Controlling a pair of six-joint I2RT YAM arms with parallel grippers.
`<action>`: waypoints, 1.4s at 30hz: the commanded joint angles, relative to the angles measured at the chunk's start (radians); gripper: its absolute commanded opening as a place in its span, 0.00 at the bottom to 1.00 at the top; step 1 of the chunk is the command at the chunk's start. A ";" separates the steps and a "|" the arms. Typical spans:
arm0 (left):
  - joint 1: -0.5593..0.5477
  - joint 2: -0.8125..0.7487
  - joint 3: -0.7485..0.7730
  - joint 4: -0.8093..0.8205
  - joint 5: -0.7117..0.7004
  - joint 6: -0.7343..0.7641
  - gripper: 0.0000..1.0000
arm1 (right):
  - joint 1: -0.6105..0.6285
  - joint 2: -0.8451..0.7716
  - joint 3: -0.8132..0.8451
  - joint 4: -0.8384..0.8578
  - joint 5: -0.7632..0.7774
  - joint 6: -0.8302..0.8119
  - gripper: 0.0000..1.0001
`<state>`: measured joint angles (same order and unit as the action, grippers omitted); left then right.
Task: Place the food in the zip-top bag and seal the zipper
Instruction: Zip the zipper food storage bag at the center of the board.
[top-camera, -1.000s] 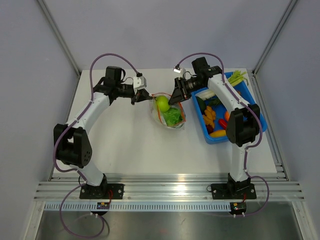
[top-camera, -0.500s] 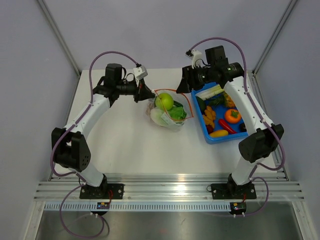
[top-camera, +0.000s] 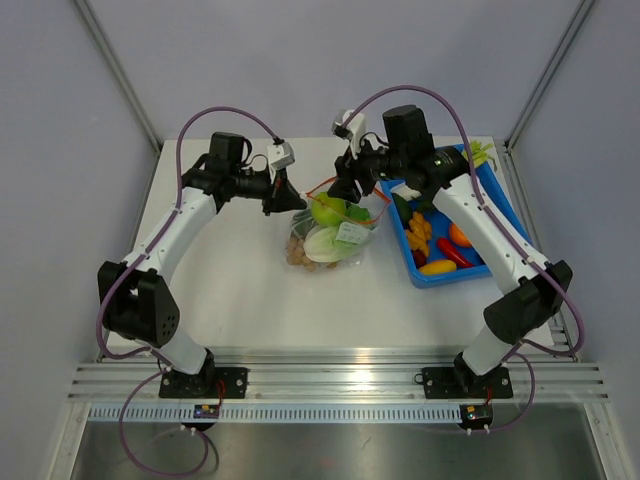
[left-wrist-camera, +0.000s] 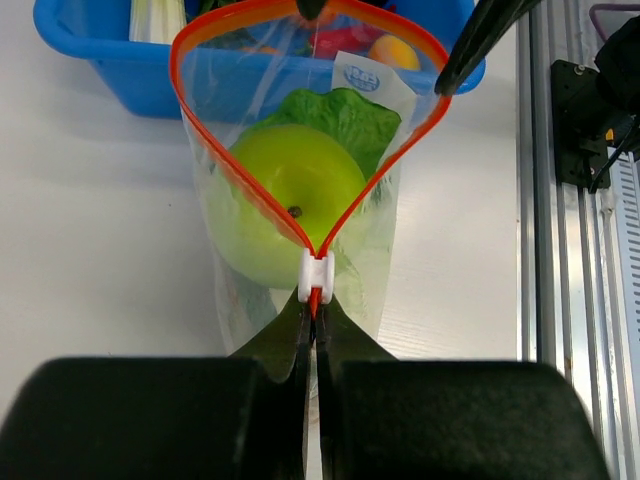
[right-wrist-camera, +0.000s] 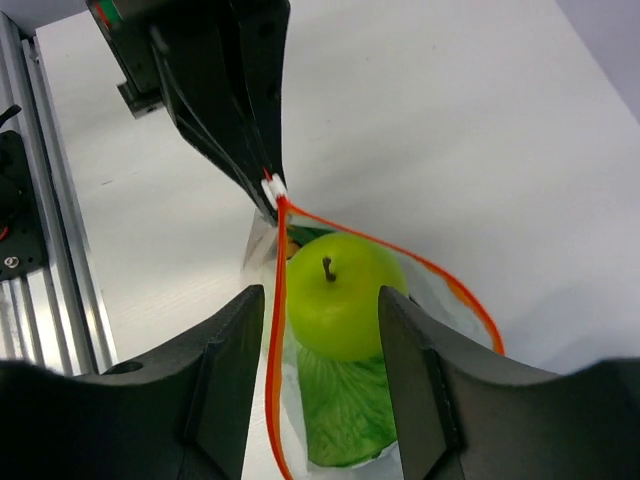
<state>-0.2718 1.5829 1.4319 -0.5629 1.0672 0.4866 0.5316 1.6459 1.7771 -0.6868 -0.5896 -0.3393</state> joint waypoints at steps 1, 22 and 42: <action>-0.003 -0.047 0.025 -0.006 0.057 0.064 0.00 | 0.036 0.046 0.119 0.011 -0.049 -0.136 0.56; 0.002 -0.063 0.012 -0.037 0.073 0.138 0.00 | 0.070 0.101 0.044 0.113 -0.248 -0.325 0.64; 0.016 -0.060 0.005 -0.037 0.086 0.152 0.00 | 0.068 0.186 0.093 0.109 -0.345 -0.259 0.41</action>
<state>-0.2626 1.5715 1.4307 -0.6353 1.0966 0.6151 0.5949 1.8294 1.8267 -0.6128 -0.8860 -0.6193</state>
